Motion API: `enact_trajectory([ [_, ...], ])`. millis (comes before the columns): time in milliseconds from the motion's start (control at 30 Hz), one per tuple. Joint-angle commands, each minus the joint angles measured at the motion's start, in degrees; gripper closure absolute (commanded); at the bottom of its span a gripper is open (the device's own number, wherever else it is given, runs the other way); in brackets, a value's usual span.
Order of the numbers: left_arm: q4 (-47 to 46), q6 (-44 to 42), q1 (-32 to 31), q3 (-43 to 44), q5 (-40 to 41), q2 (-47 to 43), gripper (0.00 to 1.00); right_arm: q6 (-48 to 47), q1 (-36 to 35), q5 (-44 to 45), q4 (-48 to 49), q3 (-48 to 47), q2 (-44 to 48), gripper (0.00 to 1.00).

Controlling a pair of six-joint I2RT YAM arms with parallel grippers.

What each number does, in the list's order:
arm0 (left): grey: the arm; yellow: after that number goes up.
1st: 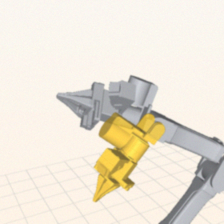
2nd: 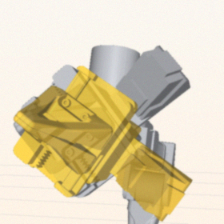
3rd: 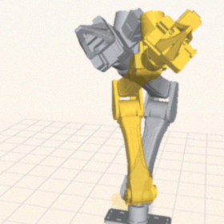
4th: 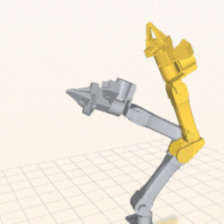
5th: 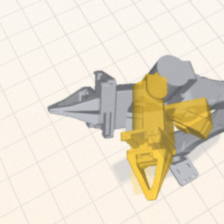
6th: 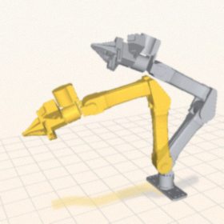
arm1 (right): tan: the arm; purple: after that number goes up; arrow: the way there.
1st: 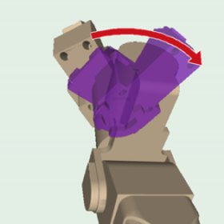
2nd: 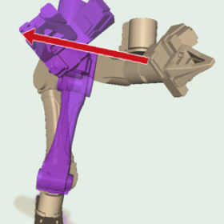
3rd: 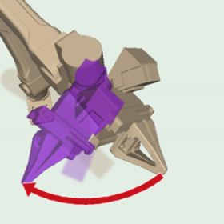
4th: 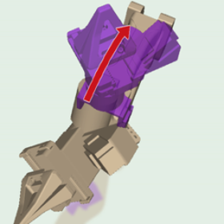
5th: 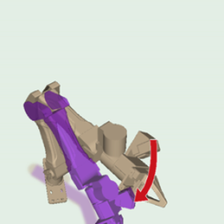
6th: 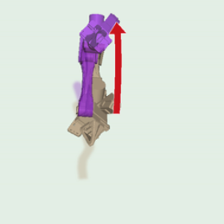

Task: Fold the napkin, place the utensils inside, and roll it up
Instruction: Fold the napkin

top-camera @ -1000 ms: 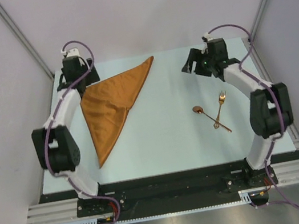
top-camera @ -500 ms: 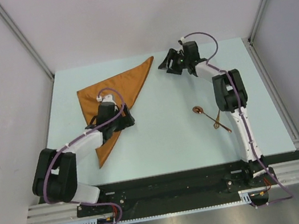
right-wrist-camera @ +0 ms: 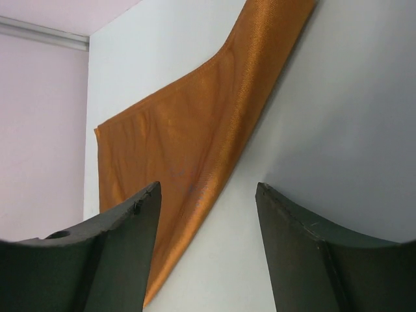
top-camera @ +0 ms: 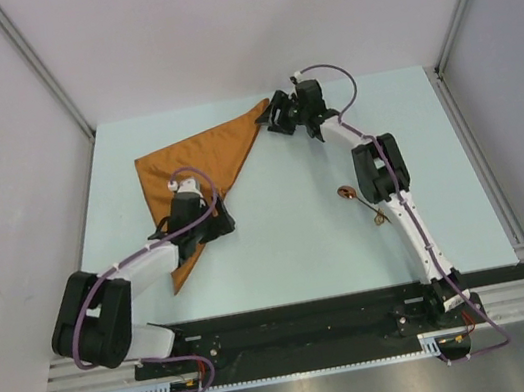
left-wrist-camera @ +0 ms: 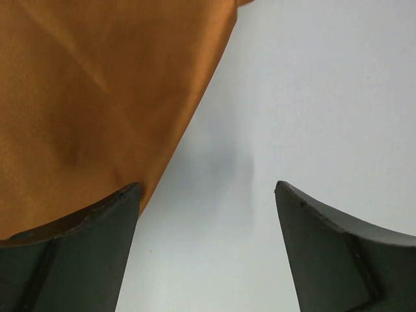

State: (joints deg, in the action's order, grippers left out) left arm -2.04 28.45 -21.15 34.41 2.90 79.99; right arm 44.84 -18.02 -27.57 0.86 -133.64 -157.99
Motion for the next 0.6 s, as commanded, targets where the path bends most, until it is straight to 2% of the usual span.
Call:
enact_trajectory([
  [0, -0.9, 1.2, -0.4, -3.1, 1.2, -2.5, 0.11, 2.7, -0.7, 2.6, 0.4, -2.8, -2.8, 0.35],
  [333, 1.6, 2.0, -0.4, -8.5, 3.4, -8.9, 0.10, 6.0, -1.3, 5.2, 1.5, -2.9, -5.5, 0.44],
  [567, 4.8, 2.6, -0.2, -10.5, 4.8, -12.7, 0.10, 8.2, -1.8, 6.6, 2.5, -4.7, -7.2, 0.46],
])
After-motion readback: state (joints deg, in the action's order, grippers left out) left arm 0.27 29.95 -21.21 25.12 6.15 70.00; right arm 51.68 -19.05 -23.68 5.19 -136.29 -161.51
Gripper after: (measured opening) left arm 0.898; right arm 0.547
